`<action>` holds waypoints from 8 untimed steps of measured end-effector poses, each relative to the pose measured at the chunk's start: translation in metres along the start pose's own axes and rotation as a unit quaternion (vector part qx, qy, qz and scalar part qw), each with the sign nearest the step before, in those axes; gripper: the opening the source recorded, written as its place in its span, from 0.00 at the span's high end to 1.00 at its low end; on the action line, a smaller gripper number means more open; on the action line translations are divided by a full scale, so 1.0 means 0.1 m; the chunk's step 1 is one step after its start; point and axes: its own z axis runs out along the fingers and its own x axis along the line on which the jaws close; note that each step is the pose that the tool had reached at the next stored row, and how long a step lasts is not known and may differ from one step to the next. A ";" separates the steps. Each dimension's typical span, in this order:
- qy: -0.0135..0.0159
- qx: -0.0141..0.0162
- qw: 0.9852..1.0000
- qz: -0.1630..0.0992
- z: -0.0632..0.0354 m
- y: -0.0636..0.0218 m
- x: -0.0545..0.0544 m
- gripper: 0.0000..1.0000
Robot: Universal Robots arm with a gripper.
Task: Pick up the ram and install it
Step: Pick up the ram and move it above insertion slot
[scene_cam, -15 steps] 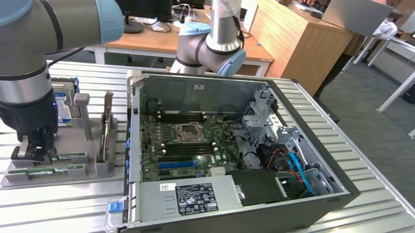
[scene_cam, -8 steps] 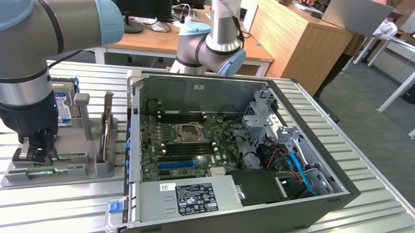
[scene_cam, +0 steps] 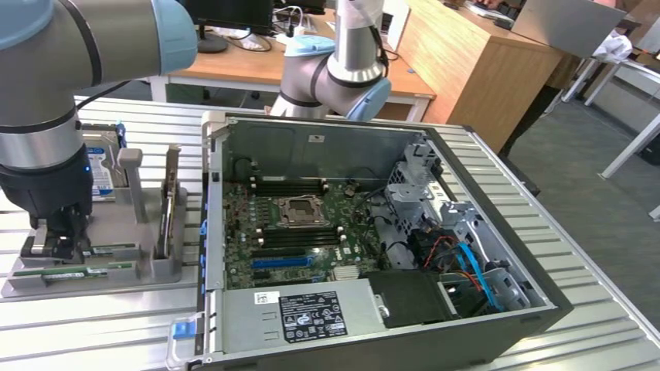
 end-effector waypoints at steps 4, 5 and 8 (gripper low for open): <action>0.000 0.000 1.000 -0.008 0.002 0.000 0.00 0.70; 0.000 0.000 1.000 -0.011 0.003 0.000 0.00 0.70; 0.001 0.000 1.000 -0.014 0.003 0.000 0.00 0.70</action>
